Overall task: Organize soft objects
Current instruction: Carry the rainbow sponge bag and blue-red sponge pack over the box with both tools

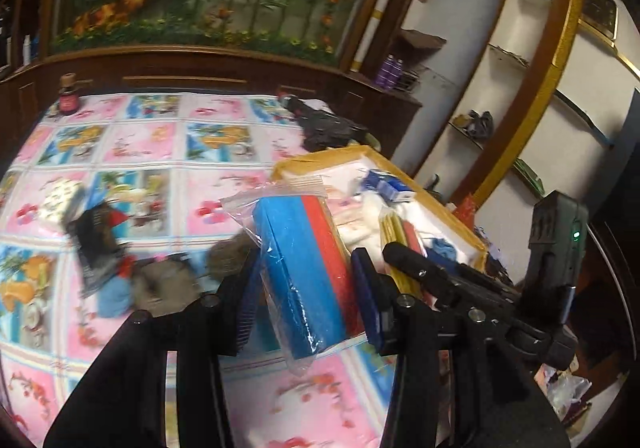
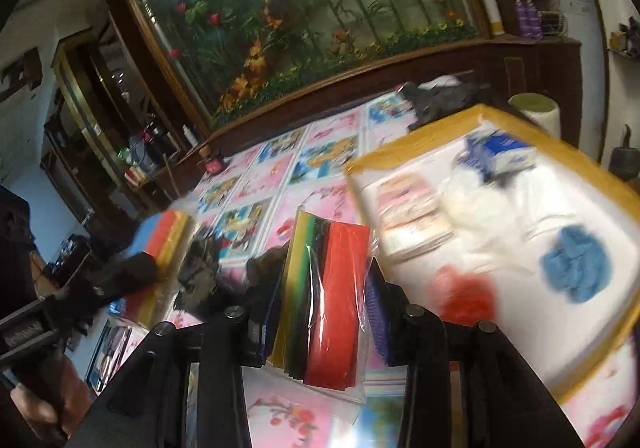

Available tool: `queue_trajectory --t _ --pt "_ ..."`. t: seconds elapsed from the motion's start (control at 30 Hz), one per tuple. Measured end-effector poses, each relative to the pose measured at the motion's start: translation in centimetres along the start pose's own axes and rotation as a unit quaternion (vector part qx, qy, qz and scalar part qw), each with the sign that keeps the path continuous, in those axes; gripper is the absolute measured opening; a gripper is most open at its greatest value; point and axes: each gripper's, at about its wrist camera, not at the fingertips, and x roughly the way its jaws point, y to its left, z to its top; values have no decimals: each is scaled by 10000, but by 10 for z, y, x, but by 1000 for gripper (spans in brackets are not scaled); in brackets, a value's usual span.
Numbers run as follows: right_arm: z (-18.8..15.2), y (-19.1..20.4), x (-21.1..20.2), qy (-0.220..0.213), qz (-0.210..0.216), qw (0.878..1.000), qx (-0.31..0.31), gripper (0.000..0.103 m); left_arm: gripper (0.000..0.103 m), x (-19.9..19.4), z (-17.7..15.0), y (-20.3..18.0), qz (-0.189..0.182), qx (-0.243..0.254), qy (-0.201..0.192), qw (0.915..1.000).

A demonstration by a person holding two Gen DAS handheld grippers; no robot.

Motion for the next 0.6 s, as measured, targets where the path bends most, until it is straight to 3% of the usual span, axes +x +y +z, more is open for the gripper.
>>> queue_trajectory --t 0.23,0.37,0.6 --pt "34 -55 -38 -153 -744 9970 141 37 42 63 16 -60 -366 257 374 9983" --pt "45 -89 -38 -48 -1108 9931 379 37 42 104 14 -85 -373 326 641 9967" --pt "42 -104 -26 257 -1549 9863 512 38 42 144 -3 -103 -395 318 986 9938"
